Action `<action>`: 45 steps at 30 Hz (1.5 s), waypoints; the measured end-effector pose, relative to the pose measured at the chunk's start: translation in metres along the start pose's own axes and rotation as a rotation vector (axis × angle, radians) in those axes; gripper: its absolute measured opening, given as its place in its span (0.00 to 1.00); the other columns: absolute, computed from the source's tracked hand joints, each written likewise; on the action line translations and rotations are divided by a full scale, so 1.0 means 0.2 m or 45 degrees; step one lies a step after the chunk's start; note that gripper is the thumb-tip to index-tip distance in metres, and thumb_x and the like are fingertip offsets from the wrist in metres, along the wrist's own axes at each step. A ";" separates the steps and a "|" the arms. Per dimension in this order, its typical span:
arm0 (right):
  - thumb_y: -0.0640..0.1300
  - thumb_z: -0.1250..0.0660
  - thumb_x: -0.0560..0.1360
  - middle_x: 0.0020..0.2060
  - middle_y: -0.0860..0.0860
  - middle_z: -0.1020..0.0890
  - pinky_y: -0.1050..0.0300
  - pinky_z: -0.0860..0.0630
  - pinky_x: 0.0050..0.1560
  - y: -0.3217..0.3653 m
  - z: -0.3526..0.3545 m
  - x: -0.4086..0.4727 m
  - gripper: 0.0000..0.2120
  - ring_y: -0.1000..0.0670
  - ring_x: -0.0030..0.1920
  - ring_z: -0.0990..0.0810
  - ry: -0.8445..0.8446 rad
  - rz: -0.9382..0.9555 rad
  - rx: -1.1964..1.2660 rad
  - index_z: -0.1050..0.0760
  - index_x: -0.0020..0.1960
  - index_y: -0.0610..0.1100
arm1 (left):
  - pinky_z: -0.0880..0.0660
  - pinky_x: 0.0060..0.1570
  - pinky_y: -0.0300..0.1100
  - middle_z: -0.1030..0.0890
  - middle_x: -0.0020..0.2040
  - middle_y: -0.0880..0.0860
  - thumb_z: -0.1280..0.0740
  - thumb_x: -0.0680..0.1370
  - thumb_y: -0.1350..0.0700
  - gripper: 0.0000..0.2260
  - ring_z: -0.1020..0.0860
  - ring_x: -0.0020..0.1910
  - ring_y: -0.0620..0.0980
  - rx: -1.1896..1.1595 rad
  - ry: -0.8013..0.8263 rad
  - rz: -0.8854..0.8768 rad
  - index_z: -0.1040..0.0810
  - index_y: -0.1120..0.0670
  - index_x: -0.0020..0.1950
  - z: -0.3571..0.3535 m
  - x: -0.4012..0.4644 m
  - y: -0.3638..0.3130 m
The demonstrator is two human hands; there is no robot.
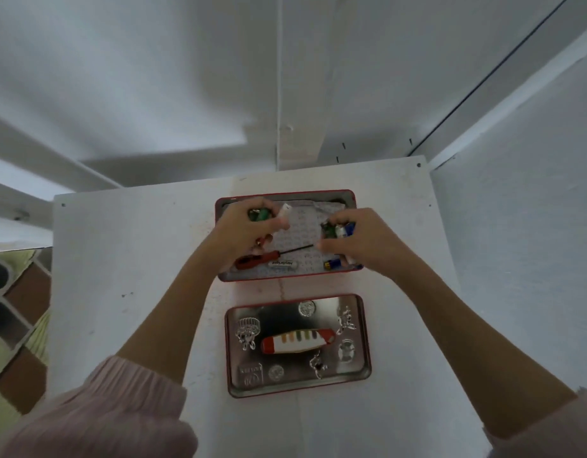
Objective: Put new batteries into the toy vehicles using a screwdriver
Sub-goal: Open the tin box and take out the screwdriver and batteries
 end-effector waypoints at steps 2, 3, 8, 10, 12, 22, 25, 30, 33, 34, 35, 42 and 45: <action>0.44 0.28 0.70 0.46 0.51 0.23 0.51 0.22 0.49 0.03 -0.10 0.07 0.12 0.49 0.47 0.23 0.035 0.100 -0.444 0.22 0.52 0.43 | 0.33 0.23 0.36 0.20 0.39 0.54 0.35 0.78 0.60 0.02 0.30 0.26 0.47 -0.397 -0.008 0.008 0.24 0.58 0.48 0.06 -0.06 0.00; 0.45 0.28 0.70 0.46 0.51 0.23 0.51 0.23 0.51 0.04 -0.16 0.11 0.14 0.50 0.48 0.24 0.066 0.158 -0.623 0.22 0.54 0.44 | 0.34 0.23 0.37 0.21 0.37 0.54 0.37 0.78 0.62 0.04 0.31 0.26 0.47 -0.529 -0.007 -0.011 0.24 0.58 0.51 0.09 -0.08 0.00; 0.49 0.30 0.72 0.46 0.49 0.20 0.55 0.27 0.42 0.02 -0.38 0.23 0.13 0.48 0.47 0.23 0.195 0.264 -1.187 0.23 0.55 0.48 | 0.33 0.24 0.36 0.25 0.37 0.55 0.40 0.79 0.61 0.14 0.32 0.27 0.47 -0.755 -0.070 -0.100 0.25 0.52 0.63 0.20 -0.17 0.04; 0.53 0.29 0.70 0.46 0.49 0.20 0.54 0.26 0.44 0.03 -0.39 0.25 0.16 0.48 0.47 0.23 0.215 0.258 -1.278 0.23 0.56 0.48 | 0.34 0.24 0.36 0.25 0.37 0.55 0.37 0.76 0.59 0.14 0.32 0.27 0.47 -0.787 -0.104 -0.110 0.24 0.52 0.61 0.23 -0.20 0.06; 0.53 0.30 0.71 0.46 0.49 0.21 0.54 0.25 0.44 0.04 -0.39 0.26 0.16 0.49 0.46 0.23 0.222 0.269 -1.334 0.23 0.56 0.48 | 0.34 0.23 0.36 0.25 0.36 0.55 0.36 0.74 0.58 0.14 0.32 0.27 0.46 -0.833 -0.135 -0.110 0.23 0.52 0.59 0.26 -0.21 0.07; 0.50 0.32 0.73 0.47 0.50 0.21 0.54 0.23 0.47 0.02 -0.32 0.23 0.12 0.50 0.46 0.24 0.183 0.239 -1.048 0.22 0.54 0.46 | 0.35 0.22 0.35 0.24 0.35 0.54 0.39 0.79 0.62 0.11 0.32 0.26 0.46 -0.863 -0.262 -0.103 0.22 0.53 0.57 0.26 -0.28 0.06; 0.45 0.29 0.72 0.44 0.49 0.19 0.53 0.21 0.47 0.06 -0.21 0.16 0.10 0.49 0.44 0.22 0.113 0.141 -0.468 0.20 0.51 0.43 | 0.36 0.23 0.35 0.25 0.36 0.54 0.38 0.78 0.61 0.10 0.32 0.26 0.46 -0.843 -0.269 -0.119 0.22 0.53 0.58 0.26 -0.31 0.01; 0.41 0.31 0.73 0.32 0.42 0.21 0.55 0.27 0.29 0.20 -0.06 -0.04 0.04 0.45 0.28 0.26 0.084 0.040 0.508 0.21 0.46 0.40 | 0.37 0.23 0.35 0.25 0.35 0.54 0.36 0.77 0.60 0.10 0.33 0.26 0.46 -0.867 -0.257 -0.179 0.22 0.53 0.56 0.23 -0.40 -0.15; 0.40 0.32 0.71 0.27 0.47 0.26 0.64 0.35 0.22 0.36 -0.01 -0.16 0.03 0.51 0.23 0.30 0.133 0.126 0.861 0.24 0.39 0.41 | 0.36 0.23 0.35 0.25 0.34 0.53 0.35 0.75 0.59 0.11 0.33 0.26 0.47 -0.870 -0.232 -0.242 0.22 0.53 0.57 0.22 -0.49 -0.30; 0.41 0.32 0.70 0.29 0.47 0.26 0.63 0.35 0.21 0.43 0.01 -0.20 0.04 0.52 0.23 0.31 0.152 0.156 0.919 0.25 0.38 0.41 | 0.36 0.23 0.35 0.25 0.34 0.53 0.35 0.75 0.59 0.11 0.34 0.26 0.47 -0.869 -0.229 -0.263 0.22 0.54 0.57 0.22 -0.53 -0.35; 0.42 0.32 0.69 0.29 0.47 0.26 0.63 0.36 0.21 0.49 0.02 -0.25 0.05 0.52 0.23 0.31 0.169 0.184 0.953 0.26 0.38 0.41 | 0.36 0.23 0.35 0.25 0.34 0.53 0.36 0.76 0.59 0.11 0.34 0.26 0.47 -0.863 -0.230 -0.283 0.22 0.54 0.57 0.22 -0.57 -0.40; 0.42 0.33 0.69 0.28 0.50 0.27 0.65 0.39 0.21 0.83 0.07 -0.63 0.06 0.54 0.22 0.32 0.217 0.359 1.178 0.28 0.36 0.41 | 0.38 0.24 0.36 0.25 0.34 0.53 0.33 0.74 0.56 0.13 0.34 0.27 0.47 -0.759 -0.242 -0.437 0.23 0.57 0.57 0.23 -0.94 -0.75; 0.42 0.34 0.69 0.30 0.49 0.27 0.65 0.39 0.21 0.93 0.06 -0.83 0.06 0.54 0.22 0.33 0.231 0.390 1.195 0.27 0.34 0.42 | 0.37 0.24 0.36 0.25 0.34 0.52 0.33 0.74 0.56 0.13 0.34 0.26 0.47 -0.747 -0.249 -0.487 0.23 0.57 0.57 0.23 -1.16 -0.83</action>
Point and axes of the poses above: each hand's wrist, its own x-axis towards the middle knuckle, its own z-axis out of the back of the hand, y = z × x, the point moved 5 cm from there along x, towards the middle knuckle
